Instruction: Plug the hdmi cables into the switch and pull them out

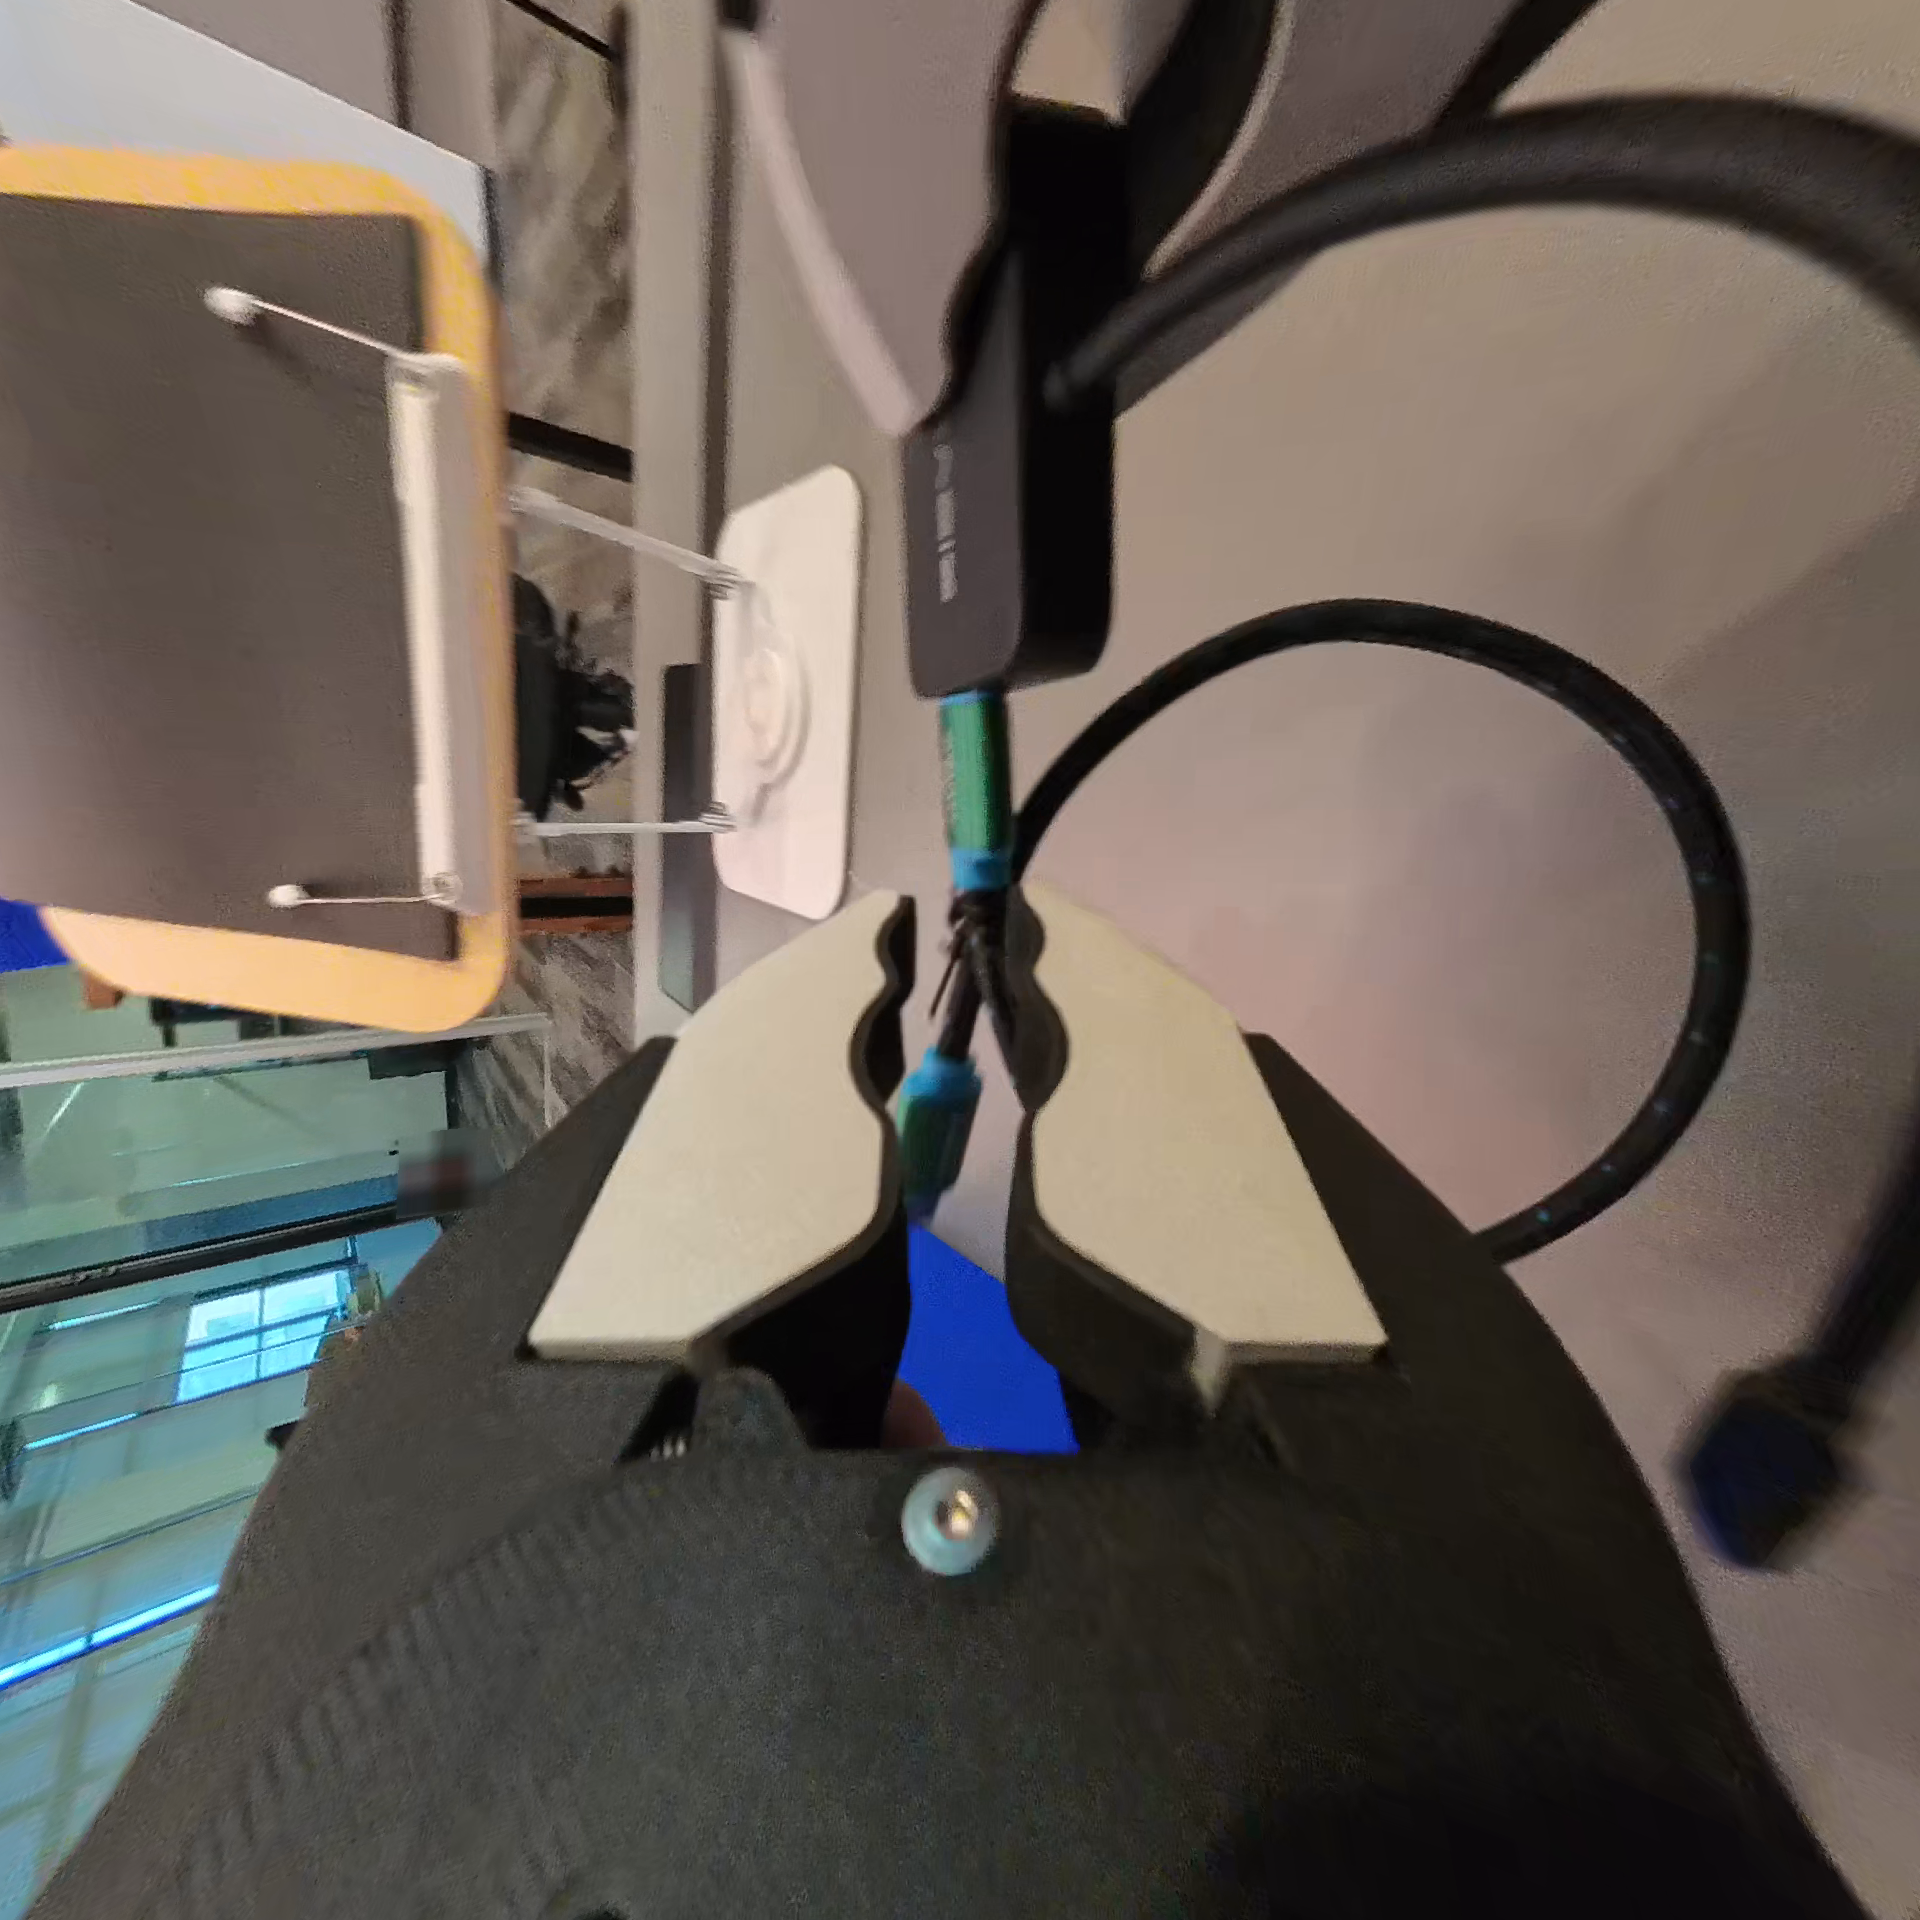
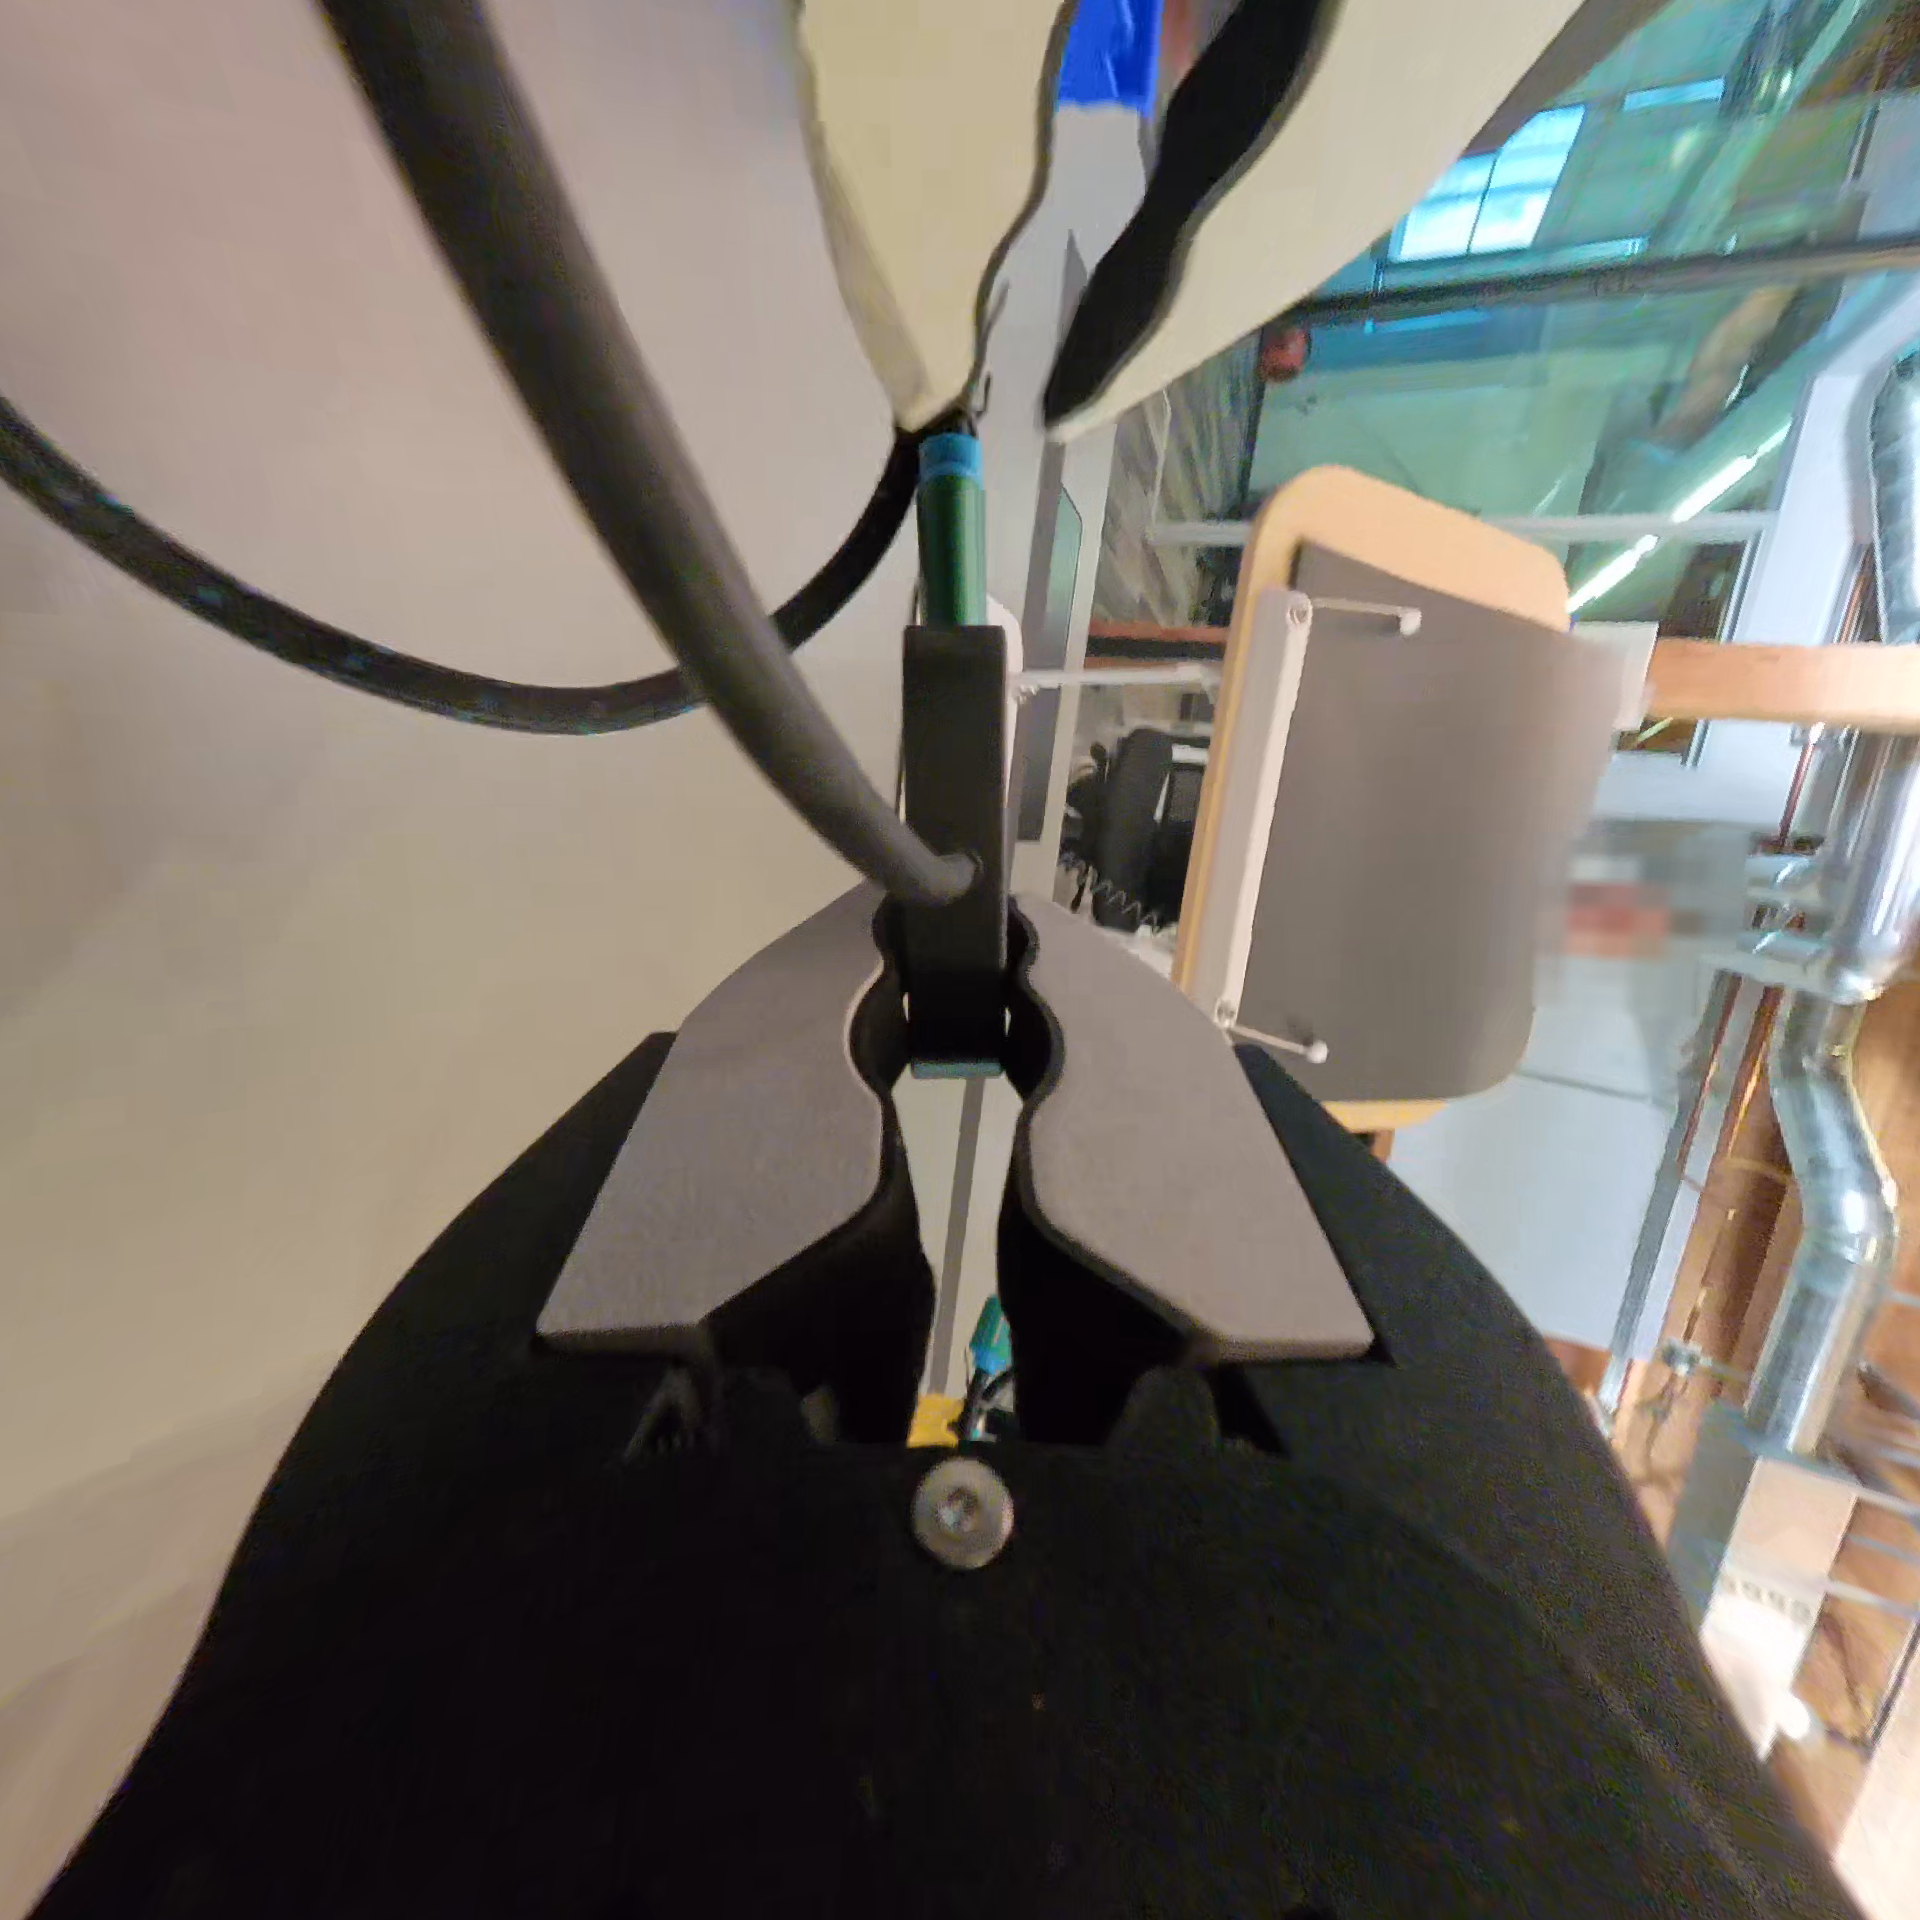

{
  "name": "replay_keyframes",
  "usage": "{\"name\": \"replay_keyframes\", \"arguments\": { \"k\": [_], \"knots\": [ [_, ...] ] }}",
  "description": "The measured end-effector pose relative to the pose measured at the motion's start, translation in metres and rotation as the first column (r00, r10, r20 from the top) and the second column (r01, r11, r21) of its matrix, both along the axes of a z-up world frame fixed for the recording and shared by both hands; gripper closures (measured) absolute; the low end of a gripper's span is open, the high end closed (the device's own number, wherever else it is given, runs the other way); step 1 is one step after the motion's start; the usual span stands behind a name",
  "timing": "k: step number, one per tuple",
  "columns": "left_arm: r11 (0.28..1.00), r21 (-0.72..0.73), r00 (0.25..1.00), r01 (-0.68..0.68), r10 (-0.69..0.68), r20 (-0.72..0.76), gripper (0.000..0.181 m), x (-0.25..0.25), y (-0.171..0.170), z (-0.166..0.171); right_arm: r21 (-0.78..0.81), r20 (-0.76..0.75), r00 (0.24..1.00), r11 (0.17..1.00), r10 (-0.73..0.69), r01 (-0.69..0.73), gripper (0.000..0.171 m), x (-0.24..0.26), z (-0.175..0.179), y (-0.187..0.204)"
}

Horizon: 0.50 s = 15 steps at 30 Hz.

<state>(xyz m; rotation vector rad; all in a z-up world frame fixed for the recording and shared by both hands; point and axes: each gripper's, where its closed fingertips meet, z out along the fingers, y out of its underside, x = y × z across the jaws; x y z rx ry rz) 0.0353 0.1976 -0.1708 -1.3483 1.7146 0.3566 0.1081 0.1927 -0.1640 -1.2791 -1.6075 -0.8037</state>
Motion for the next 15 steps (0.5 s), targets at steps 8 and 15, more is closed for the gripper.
{"name": "replay_keyframes", "arguments": {
  "k": [8, 15],
  "knots": [
    [0.995, 0.083, 0.961, -0.055, 0.03, 0.275, 0.156, -0.019, 0.015, 0.078, -0.046, -0.17, 0.962, 0.977, -0.212, 0.207, 0.158, 0.067, 0.028, 0.009],
    [0.992, 0.111, 0.938, -0.053, 0.011, 0.347, 0.16, -0.024, 0.018, 0.092, -0.094, -0.451, 0.73, 0.841, -0.513, 0.532, 0.158, 0.208, 0.092, 0.018]
  ]
}}
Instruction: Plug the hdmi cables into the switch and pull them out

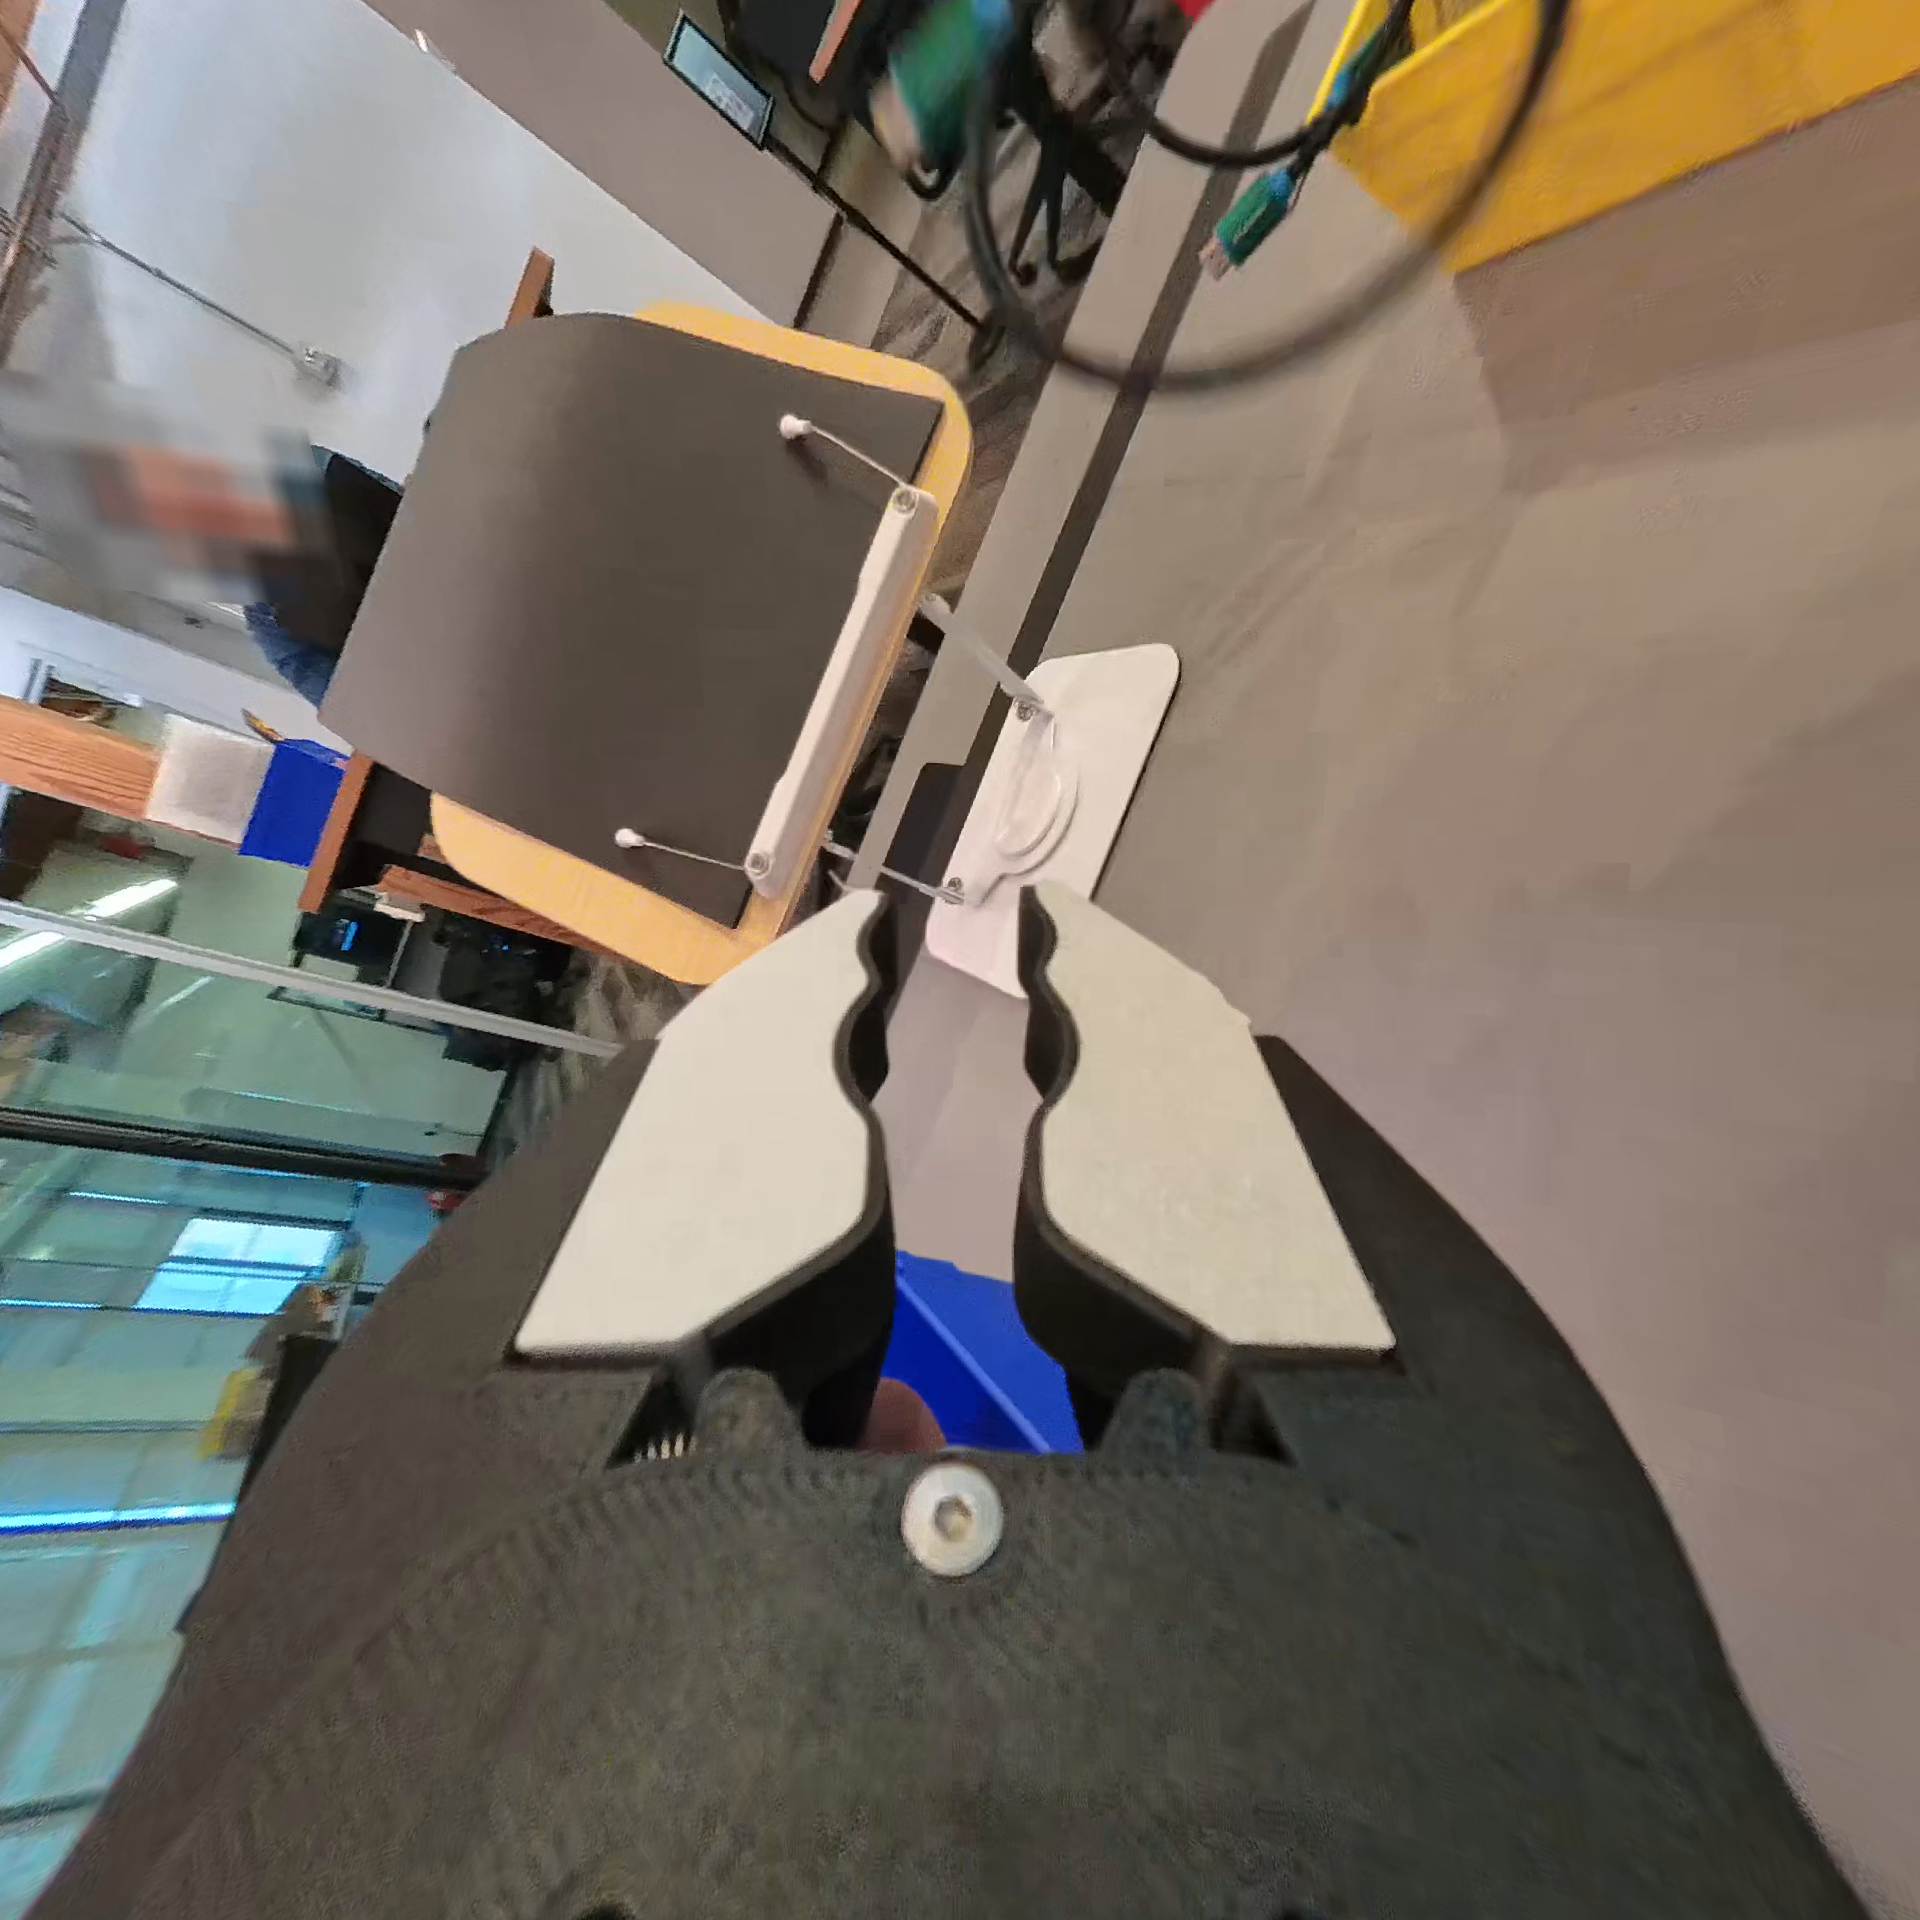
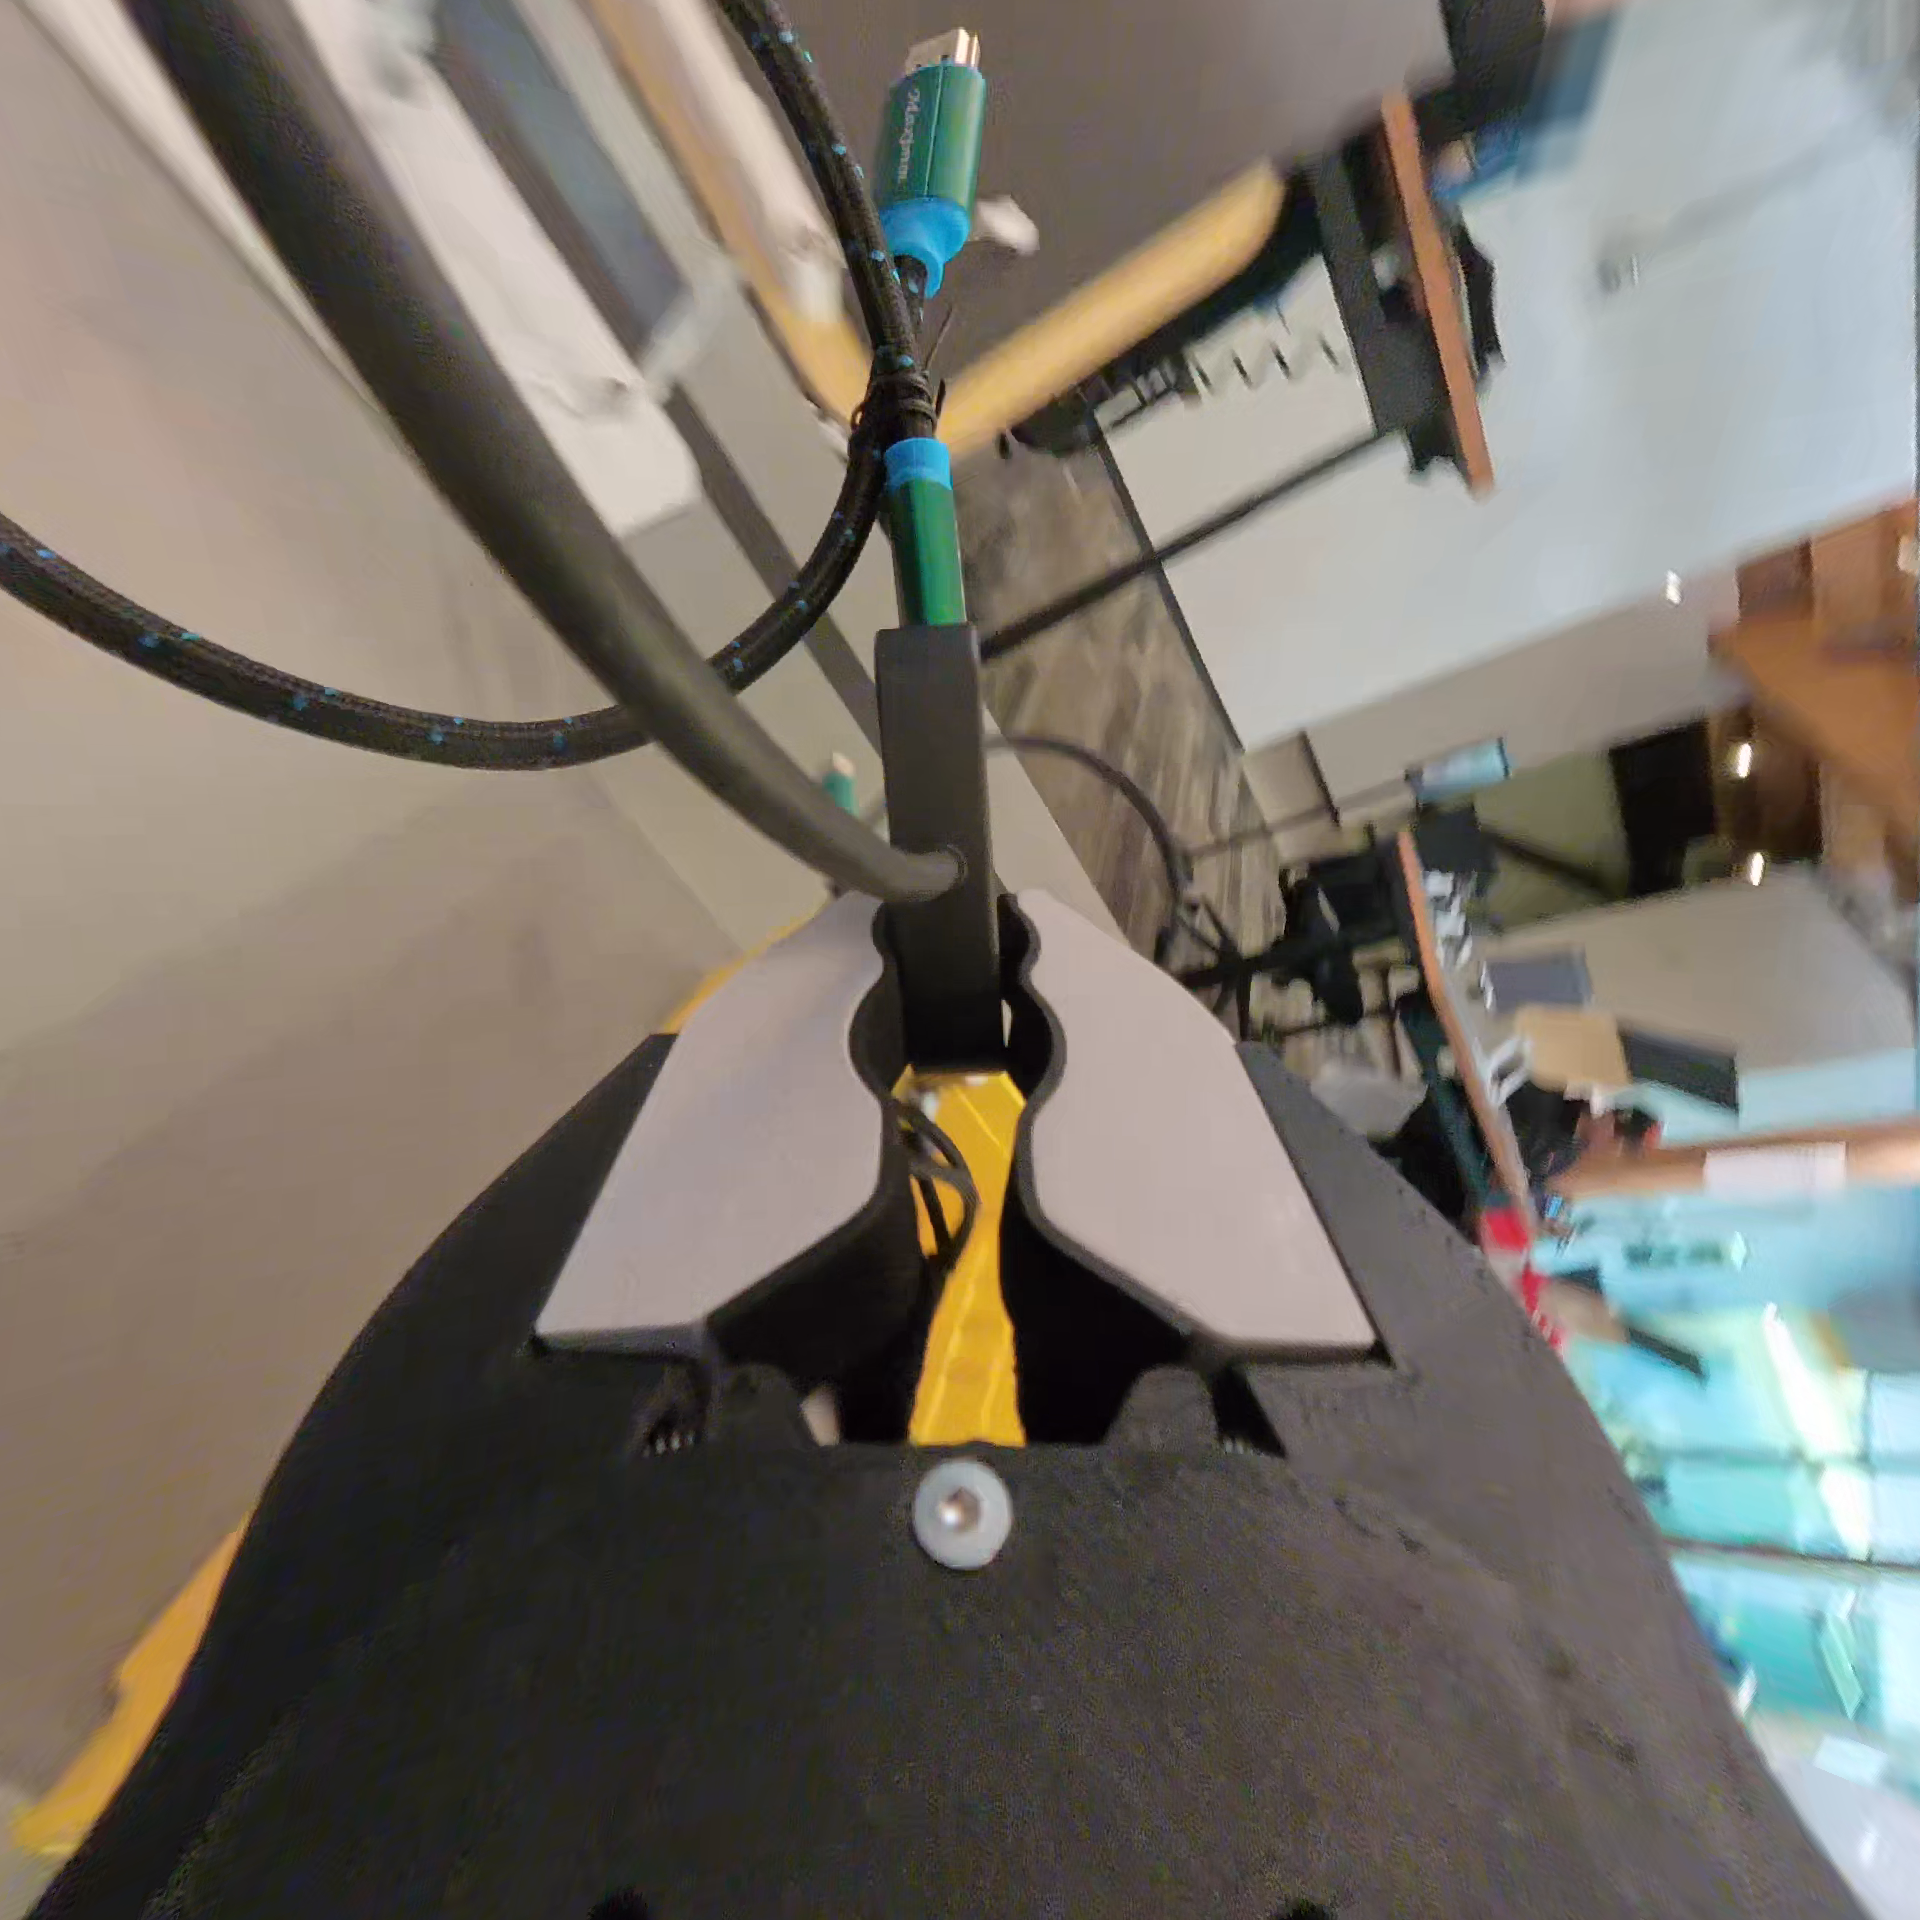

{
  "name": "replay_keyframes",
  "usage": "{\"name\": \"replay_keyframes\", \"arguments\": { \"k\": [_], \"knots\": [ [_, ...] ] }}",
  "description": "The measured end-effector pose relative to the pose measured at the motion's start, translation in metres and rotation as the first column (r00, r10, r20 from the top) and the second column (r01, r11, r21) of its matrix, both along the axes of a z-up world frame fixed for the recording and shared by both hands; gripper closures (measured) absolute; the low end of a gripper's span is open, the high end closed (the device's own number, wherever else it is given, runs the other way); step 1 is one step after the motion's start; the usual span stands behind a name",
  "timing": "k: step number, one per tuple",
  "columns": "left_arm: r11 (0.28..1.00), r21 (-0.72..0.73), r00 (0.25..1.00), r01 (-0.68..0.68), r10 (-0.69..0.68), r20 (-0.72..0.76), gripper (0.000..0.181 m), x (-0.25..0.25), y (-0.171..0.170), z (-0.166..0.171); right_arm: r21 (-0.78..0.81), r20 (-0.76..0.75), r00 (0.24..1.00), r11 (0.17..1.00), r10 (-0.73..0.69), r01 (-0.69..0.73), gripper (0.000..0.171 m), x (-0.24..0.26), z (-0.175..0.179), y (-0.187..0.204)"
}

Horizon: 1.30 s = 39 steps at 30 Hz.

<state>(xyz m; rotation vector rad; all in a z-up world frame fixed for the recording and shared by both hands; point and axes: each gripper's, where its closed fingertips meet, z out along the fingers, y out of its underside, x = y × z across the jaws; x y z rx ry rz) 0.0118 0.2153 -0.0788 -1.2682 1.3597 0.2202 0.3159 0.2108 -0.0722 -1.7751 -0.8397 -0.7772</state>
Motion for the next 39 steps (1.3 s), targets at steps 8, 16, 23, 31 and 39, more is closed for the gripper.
{"name": "replay_keyframes", "arguments": {
  "k": [8, 16, 23, 31, 39],
  "knots": [
    [0.999, -0.035, 0.997, 0.036, -0.038, -0.062, 0.159, 0.01, -0.003, -0.029, -0.121, -0.191, 0.894, 0.914, -0.405, 0.388, 0.158, 0.17, -0.025, -0.007],
    [0.994, -0.096, 0.992, 0.047, -0.057, -0.11, 0.158, 0.015, -0.002, -0.056, -0.395, -0.132, 0.822, 0.79, -0.554, 0.469, 0.158, 0.212, -0.111, -0.009],
    [0.988, -0.142, 0.986, 0.059, -0.08, -0.145, 0.158, 0.018, -0.005, -0.073, -0.639, -0.034, 0.802, 0.63, -0.596, 0.441, 0.158, 0.218, -0.168, -0.013],
    [0.983, -0.177, 0.979, 0.051, -0.084, -0.185, 0.157, 0.015, -0.004, -0.087, -0.759, -0.03, 0.824, 0.549, -0.566, 0.349, 0.128, 0.211, -0.16, -0.026],
    [0.98, -0.195, 0.976, 0.042, -0.082, -0.202, 0.156, 0.012, -0.003, -0.091, -0.752, -0.165, 0.85, 0.622, -0.5, 0.219, 0.142, 0.187, -0.114, -0.037]
  ]
}}
